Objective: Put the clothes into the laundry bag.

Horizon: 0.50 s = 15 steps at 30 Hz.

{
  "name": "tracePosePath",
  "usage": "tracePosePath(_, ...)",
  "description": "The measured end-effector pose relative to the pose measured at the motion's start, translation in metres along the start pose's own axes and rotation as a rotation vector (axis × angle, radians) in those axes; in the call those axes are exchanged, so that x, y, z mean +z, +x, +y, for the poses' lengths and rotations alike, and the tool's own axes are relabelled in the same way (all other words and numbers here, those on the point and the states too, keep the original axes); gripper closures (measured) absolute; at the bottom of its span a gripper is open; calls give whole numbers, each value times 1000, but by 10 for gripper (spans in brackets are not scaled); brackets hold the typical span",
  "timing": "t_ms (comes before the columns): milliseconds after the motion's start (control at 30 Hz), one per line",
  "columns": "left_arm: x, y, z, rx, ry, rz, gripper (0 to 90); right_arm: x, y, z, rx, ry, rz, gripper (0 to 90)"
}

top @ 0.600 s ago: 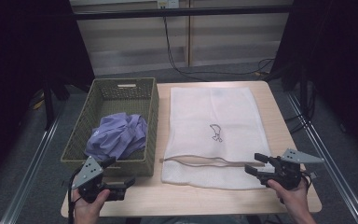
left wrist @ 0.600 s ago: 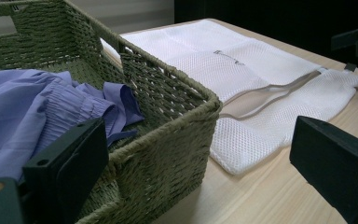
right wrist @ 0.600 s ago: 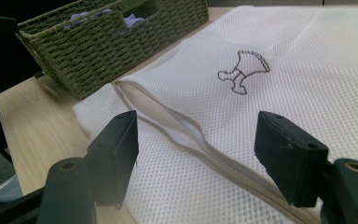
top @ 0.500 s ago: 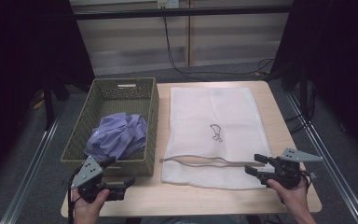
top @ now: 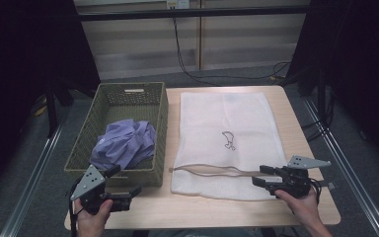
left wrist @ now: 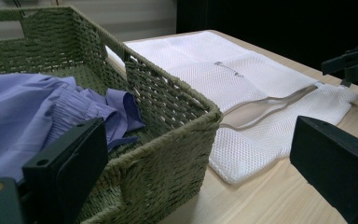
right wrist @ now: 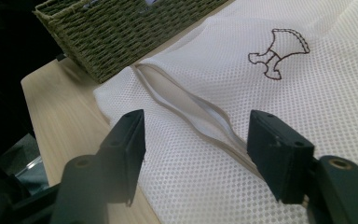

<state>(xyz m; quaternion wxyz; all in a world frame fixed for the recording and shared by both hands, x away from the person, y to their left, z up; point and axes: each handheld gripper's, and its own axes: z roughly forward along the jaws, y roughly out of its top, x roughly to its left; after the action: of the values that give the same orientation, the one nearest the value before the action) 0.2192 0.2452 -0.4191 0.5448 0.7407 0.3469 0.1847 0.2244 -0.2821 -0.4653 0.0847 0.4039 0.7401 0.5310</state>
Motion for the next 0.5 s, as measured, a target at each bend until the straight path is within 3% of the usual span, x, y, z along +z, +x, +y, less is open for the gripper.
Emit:
tracePosePath(133, -3, -1, 0, 6, -3, 1, 54, 4, 4, 3, -12, 4, 23, 439)
tracePosePath(233, -5, -1, -1, -12, -6, -19, 61, 5, 7, 5, -13, 6, 29, 443)
tracePosePath(267, -6, -1, -1, 0, -12, -17, 60, 8, 7, 6, -10, 16, 61, 433)
tracePosePath(500, -2, 0, 3, -7, -40, 12, 57, 28, 13, 13, -33, 71, 104, 484)
